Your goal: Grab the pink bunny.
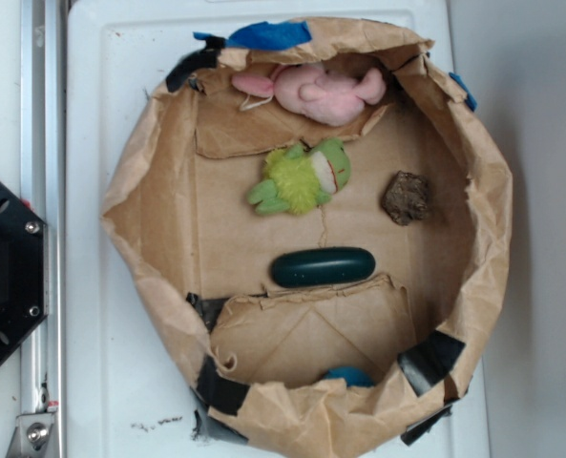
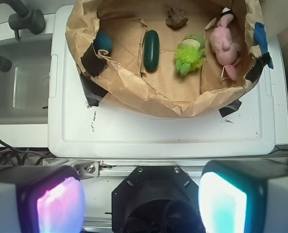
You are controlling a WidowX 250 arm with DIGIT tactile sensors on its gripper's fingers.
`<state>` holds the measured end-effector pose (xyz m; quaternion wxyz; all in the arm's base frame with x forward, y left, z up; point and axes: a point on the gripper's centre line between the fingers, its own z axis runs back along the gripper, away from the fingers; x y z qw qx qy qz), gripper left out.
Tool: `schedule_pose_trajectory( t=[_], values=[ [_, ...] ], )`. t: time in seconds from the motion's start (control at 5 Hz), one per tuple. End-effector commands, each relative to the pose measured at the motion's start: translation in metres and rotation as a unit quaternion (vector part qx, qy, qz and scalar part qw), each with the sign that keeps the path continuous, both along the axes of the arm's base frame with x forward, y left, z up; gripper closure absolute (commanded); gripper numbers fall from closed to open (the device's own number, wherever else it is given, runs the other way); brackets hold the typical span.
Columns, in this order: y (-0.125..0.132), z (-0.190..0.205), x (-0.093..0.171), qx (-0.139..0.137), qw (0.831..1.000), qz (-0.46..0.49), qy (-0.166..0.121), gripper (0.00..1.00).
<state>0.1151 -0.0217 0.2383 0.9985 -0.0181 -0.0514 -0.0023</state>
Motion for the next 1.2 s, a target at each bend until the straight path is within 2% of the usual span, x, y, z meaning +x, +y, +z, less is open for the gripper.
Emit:
schedule_pose_trajectory(
  t=[0.0,0.2,0.8,1.0],
  values=[
    [0.0,0.0,0.0,0.0,1.0,0.0,0.0,0.0],
    [0.009,-0.002,0.026,0.003,1.0,0.023,-0.004,0.0],
    [0.02,-0.023,0.078,0.009,1.0,0.023,0.004,0.0],
    [0.034,-0.039,0.11,0.019,1.0,0.014,0.012,0.0]
  ],
)
